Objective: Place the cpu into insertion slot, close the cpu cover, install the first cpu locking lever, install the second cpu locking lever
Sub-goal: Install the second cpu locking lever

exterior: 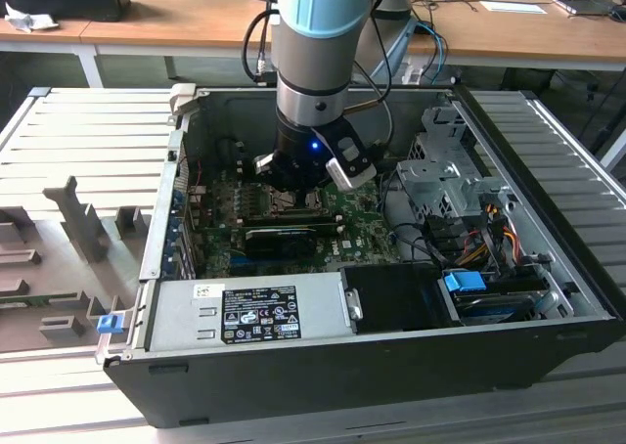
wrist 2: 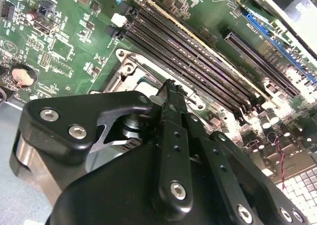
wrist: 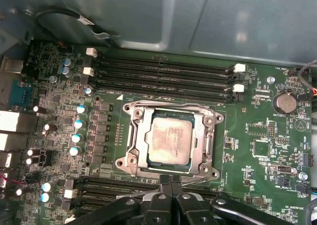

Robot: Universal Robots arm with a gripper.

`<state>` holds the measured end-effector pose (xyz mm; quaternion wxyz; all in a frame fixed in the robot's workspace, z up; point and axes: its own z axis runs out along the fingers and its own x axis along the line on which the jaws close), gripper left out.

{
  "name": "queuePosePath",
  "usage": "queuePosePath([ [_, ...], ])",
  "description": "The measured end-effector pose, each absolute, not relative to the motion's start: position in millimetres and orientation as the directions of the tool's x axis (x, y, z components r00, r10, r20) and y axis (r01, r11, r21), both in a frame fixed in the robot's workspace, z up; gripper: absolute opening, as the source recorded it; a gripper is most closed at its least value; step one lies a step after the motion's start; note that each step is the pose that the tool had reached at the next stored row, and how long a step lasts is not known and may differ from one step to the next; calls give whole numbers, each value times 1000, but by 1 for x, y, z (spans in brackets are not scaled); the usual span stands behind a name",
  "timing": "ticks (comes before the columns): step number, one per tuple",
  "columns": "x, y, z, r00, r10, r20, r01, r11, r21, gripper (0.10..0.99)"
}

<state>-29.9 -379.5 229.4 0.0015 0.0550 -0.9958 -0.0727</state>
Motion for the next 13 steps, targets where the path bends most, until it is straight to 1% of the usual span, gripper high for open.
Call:
queuePosePath([
  [11,-40,-380,228,-994,-110,-5,-109,983,145,106],
  [13,-45,-383,228,-994,-110,-6,-109,982,152,106],
])
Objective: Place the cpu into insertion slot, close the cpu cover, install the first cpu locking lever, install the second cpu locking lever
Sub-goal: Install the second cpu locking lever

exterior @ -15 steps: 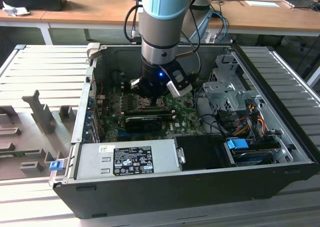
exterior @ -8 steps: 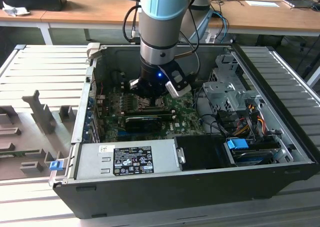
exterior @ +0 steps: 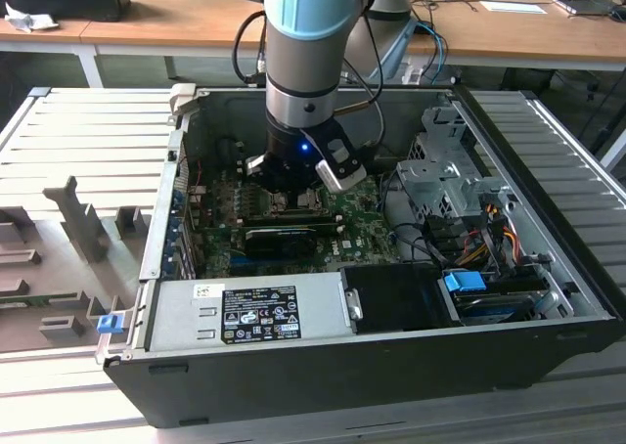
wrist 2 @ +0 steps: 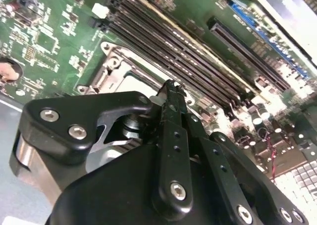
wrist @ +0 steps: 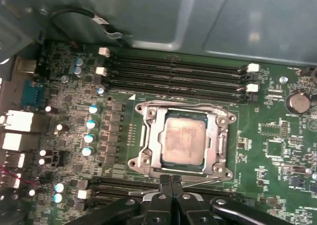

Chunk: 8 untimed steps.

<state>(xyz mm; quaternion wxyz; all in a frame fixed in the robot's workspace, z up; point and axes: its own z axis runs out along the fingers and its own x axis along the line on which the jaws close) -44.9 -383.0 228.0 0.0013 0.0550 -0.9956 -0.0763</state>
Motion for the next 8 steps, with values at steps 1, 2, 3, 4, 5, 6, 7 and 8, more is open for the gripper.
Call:
queuePosePath([
  [1,-47,-385,228,-994,-110,-6,-109,982,156,106],
  [2,-50,-386,228,-994,-110,-7,-109,981,160,106],
  [3,-51,-387,228,-994,-110,-7,-109,981,162,106],
  [4,-53,-387,228,-994,-110,-7,-109,980,165,106],
  [5,-56,-388,227,-994,-110,-8,-109,979,172,106],
  [6,-59,-389,227,-994,-109,-9,-109,977,181,106],
  [7,-59,-389,226,-994,-109,-10,-109,977,185,106],
  [8,-60,-389,225,-994,-109,-10,-109,976,190,106],
])
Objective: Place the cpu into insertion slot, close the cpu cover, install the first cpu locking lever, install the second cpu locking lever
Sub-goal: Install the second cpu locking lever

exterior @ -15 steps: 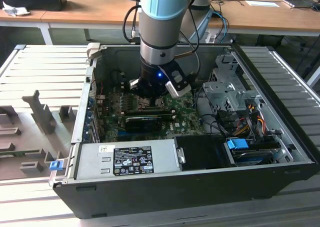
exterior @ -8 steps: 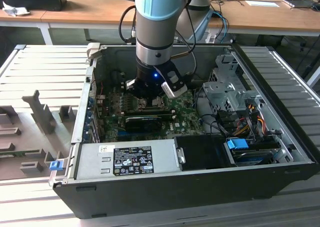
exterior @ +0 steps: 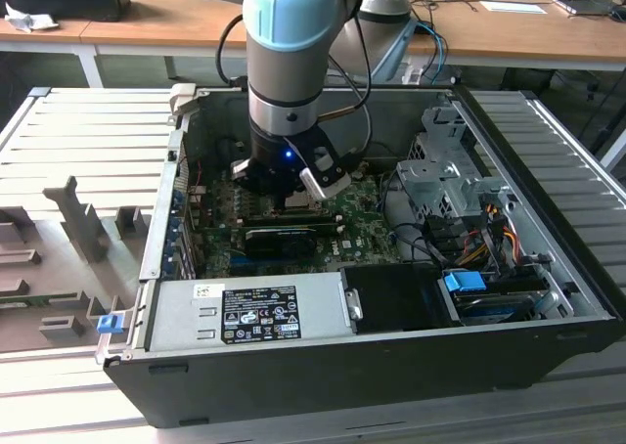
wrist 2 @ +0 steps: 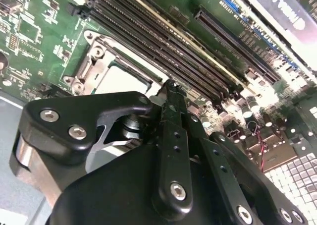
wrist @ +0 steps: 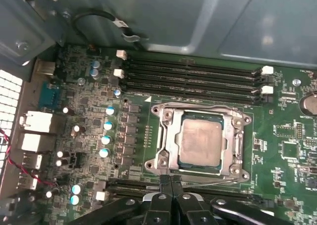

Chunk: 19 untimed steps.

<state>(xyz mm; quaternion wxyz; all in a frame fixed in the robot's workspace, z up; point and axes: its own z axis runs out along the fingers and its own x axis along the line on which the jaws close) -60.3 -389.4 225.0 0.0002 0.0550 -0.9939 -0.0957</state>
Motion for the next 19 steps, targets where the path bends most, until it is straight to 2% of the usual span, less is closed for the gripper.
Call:
queuePosePath([
  [19,-71,-404,210,-994,-108,-20,-110,956,274,106],
])
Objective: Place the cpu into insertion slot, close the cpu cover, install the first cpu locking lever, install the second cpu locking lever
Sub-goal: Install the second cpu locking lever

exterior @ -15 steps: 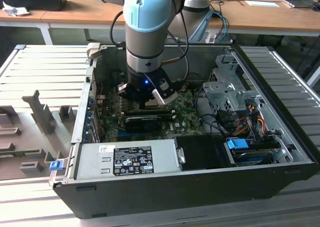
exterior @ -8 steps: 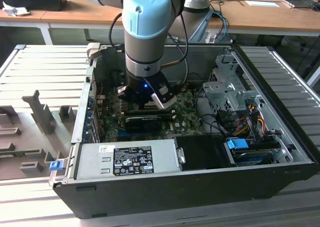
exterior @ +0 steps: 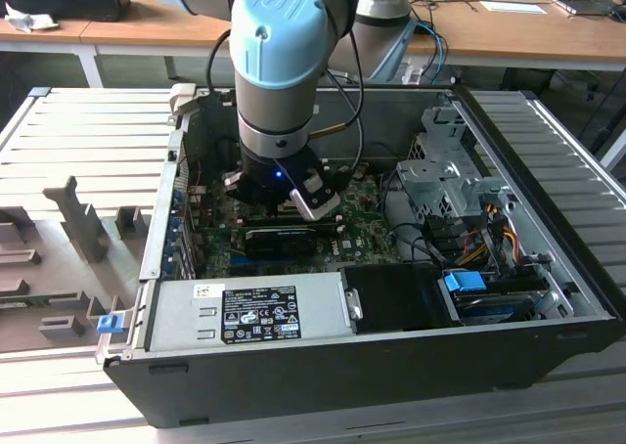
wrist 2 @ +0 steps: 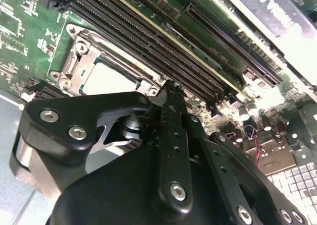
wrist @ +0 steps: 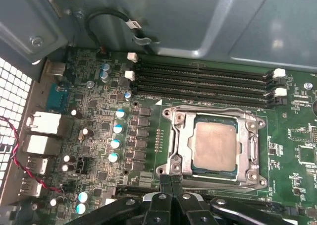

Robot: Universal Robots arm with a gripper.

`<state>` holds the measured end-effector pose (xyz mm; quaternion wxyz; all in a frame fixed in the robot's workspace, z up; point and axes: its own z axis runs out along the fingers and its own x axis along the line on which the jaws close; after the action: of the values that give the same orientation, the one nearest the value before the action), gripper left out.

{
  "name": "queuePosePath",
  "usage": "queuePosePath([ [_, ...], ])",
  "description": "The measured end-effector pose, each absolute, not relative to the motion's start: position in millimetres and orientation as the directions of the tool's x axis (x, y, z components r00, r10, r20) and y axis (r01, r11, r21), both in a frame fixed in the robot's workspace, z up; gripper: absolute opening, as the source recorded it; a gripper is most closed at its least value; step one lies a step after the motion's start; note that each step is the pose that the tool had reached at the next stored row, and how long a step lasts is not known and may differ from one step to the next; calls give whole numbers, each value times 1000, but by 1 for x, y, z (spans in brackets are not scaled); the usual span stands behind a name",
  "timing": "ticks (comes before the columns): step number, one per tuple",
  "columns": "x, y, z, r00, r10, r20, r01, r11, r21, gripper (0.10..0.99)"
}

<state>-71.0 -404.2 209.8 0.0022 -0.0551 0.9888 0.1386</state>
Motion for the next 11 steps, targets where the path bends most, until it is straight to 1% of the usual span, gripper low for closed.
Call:
queuePosePath([
  [2,-72,-405,204,-994,-108,-21,-109,952,286,106],
  [11,-73,-405,195,-994,-107,-25,-109,941,321,106],
])
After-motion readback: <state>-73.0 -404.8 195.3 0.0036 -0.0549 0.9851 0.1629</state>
